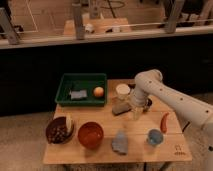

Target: Wipe red bowl with eraser

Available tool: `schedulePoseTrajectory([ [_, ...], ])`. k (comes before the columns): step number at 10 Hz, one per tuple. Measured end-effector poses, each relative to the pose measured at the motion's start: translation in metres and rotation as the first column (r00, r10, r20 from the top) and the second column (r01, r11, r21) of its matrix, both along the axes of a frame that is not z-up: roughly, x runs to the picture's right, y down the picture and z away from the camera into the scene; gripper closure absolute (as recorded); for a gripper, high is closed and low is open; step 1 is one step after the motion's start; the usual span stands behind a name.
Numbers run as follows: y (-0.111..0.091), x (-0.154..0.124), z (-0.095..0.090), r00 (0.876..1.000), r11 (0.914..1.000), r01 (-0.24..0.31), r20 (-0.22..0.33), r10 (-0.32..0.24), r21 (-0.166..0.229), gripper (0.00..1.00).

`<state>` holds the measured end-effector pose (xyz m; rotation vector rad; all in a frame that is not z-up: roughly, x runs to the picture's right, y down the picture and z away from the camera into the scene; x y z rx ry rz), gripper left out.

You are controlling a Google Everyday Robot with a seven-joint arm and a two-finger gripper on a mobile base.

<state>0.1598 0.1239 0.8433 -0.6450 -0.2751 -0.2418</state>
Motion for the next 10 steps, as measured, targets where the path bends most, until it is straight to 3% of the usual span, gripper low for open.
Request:
schedulePoseTrajectory([
  [6, 0.001, 0.001, 0.038, 0.998, 0.9984, -0.007, -0.069, 0.011, 0.057, 0.20],
  [10, 0.006, -0.008, 0.067, 0.998, 0.9989, -0.003, -0.060, 0.006, 0.046, 0.21],
])
